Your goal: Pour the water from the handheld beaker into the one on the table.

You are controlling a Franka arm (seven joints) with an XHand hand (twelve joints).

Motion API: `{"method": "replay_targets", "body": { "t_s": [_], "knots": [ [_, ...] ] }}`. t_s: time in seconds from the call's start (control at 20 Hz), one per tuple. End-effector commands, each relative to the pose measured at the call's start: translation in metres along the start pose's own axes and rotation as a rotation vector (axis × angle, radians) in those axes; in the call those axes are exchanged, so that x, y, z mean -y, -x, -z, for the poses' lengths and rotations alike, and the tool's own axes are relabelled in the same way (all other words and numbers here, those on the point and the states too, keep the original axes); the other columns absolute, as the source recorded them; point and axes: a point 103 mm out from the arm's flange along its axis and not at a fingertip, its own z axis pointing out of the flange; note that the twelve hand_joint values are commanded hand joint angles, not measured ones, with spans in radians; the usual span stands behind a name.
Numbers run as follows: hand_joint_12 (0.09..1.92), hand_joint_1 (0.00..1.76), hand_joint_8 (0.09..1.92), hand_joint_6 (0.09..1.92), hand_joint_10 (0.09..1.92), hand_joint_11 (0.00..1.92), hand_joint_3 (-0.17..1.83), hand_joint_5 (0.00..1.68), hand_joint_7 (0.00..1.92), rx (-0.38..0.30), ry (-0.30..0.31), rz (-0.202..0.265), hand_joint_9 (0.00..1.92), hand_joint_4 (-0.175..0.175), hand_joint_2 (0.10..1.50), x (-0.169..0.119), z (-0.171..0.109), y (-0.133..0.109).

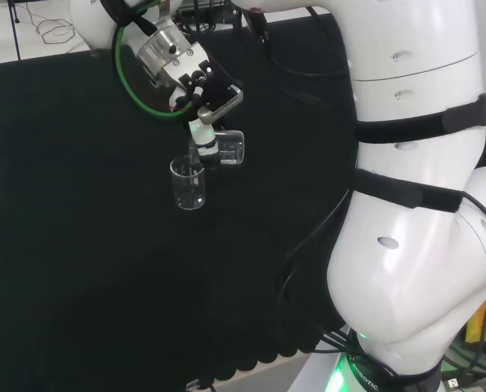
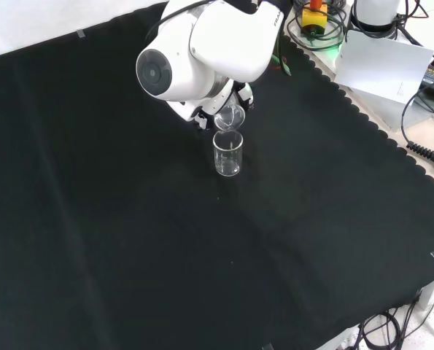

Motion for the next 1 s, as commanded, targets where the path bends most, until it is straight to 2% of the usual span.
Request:
{"method": "replay_targets", "body": {
  "t_s": [0.05,0.1,0.15,0.25,0.35,1.0],
  "knots": [
    [0.88,1.30,1.01,1.03,0.91,1.09,0.87,1.10,1.16,0.013,-0.019,-0.002,1.50,-0.175,0.61,-0.001,0.000,-0.002],
    [0.88,1.30,1.01,1.03,0.91,1.09,0.87,1.10,1.16,0.014,-0.023,-0.002,1.50,-0.175,0.61,-0.003,-0.001,0.001],
    [0.88,1.30,1.01,1.03,0.91,1.09,0.87,1.10,1.16,0.034,-0.028,-0.023,1.50,-0.175,0.61,-0.002,0.000,0.001],
    [0.89,1.30,1.01,1.03,0.91,1.09,0.87,1.10,1.16,0.020,-0.028,0.000,1.50,-0.175,0.61,-0.001,0.003,-0.005],
    [0.89,1.29,1.02,1.03,0.91,1.08,0.87,1.10,1.16,0.022,-0.028,0.000,1.50,-0.175,0.61,-0.001,0.004,-0.006],
    [0.89,1.29,1.02,1.03,0.92,1.08,0.87,1.10,1.16,0.042,-0.062,-0.031,1.50,-0.175,0.62,-0.004,0.010,-0.010]
  ]
}}
